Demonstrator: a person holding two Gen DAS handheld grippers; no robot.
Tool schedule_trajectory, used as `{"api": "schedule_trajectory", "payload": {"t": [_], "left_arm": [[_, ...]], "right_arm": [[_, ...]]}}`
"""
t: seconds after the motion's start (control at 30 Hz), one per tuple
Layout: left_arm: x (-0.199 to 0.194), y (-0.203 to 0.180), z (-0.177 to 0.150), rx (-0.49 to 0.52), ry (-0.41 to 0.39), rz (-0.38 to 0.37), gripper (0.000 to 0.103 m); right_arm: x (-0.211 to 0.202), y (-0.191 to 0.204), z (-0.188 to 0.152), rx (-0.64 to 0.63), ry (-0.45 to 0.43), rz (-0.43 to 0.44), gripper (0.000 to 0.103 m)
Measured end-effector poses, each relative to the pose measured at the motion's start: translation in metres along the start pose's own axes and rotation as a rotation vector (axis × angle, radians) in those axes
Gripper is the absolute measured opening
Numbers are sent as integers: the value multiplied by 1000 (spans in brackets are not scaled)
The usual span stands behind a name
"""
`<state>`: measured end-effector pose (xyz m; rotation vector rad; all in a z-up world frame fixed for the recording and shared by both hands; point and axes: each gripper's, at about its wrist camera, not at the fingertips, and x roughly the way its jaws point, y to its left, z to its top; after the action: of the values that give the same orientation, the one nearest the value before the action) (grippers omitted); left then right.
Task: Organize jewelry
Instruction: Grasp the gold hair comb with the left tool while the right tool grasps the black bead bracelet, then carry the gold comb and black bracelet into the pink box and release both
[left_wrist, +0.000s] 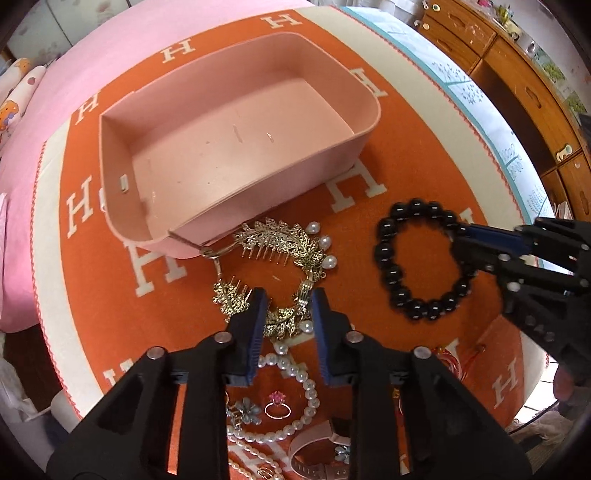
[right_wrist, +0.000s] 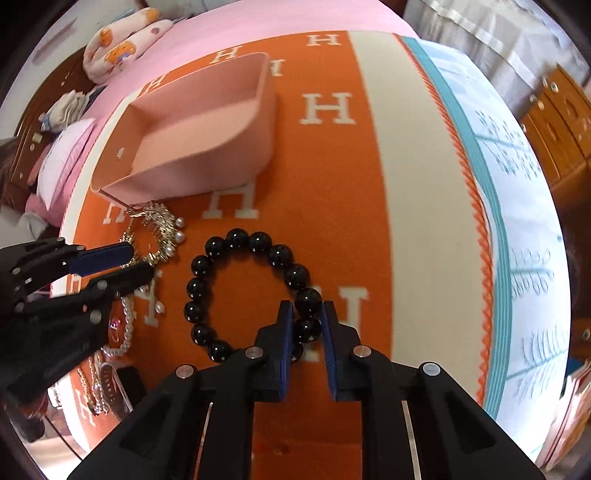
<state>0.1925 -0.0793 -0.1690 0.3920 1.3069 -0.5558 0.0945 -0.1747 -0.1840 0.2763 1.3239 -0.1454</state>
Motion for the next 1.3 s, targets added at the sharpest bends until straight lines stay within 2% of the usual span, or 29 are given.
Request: {"api": "schedule_trajectory", "payload": {"t": [0.13,0.3,0.37,0.53,0.87,1.13,1.3], "left_arm": [[5,-7,2,37,6,17,16],[6,-20,1,94,9,77,14],[7,-22,1,95,11,67,5],[-4,-24,0,52,-24,74,5],[-55,-15,-10,-18,-123,81,5],[-109,-7,6,-76,-197,76,5],[-138,4,18,-106,-247,86,5]], "right_arm": [[-1,-8,-8,25,3,4,15],[-3,-10,-11,28,9,5,15],[-10,-13,-11,29,14,11,15],[-20,-5,-4,28,-4,24,15],[-81,5,9,15,-98,113,15],[-130,29,44,-24,-158,207,15],[-157,46,66,-55,-218,235,15]]}}
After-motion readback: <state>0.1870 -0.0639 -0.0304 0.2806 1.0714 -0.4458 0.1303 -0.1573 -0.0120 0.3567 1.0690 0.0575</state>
